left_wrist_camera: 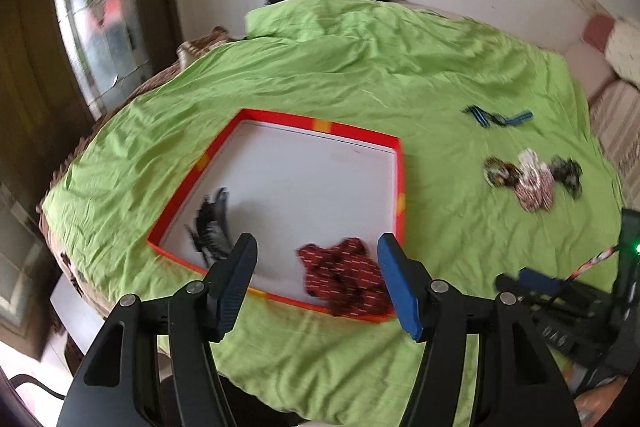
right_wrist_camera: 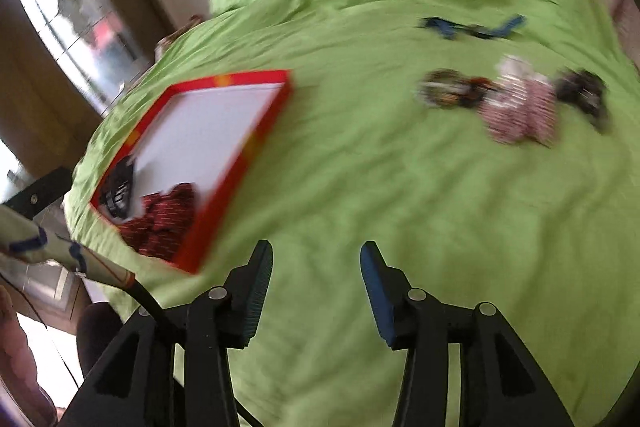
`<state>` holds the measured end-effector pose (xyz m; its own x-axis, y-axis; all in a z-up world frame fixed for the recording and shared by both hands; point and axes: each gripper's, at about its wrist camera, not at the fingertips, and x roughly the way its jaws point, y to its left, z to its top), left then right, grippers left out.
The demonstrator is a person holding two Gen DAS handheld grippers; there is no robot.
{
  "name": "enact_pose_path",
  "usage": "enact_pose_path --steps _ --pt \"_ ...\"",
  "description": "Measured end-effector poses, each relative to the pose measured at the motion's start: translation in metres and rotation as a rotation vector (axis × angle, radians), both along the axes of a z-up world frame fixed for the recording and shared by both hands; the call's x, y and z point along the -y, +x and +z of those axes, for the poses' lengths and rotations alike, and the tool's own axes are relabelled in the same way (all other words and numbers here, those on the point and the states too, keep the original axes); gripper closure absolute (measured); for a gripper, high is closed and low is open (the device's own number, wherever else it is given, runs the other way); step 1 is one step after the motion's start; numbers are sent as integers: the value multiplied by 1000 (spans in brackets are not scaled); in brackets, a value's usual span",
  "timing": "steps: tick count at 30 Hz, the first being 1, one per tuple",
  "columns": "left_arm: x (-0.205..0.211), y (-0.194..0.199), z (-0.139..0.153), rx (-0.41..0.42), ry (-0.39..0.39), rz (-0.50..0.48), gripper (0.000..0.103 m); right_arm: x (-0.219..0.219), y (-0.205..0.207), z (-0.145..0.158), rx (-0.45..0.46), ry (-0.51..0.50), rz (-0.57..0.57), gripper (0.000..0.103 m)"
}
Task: Organize jewelry
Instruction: 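Lower the red polka-dot scrunchie into the tray and open the right tool, then move both tools back over the remaining jewelry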
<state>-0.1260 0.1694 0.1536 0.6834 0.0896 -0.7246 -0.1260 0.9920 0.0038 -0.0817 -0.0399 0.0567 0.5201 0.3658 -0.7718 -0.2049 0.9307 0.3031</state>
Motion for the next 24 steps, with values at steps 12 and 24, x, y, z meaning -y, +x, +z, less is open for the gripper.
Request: enact_pose_path --steps 12,24 --pt "92 3 -8 -35 117 -153 40 125 -21 -11 36 -33 -223 42" --pt "123 33 -27 -145 23 -238 40 181 -19 -28 13 -35 -315 41"
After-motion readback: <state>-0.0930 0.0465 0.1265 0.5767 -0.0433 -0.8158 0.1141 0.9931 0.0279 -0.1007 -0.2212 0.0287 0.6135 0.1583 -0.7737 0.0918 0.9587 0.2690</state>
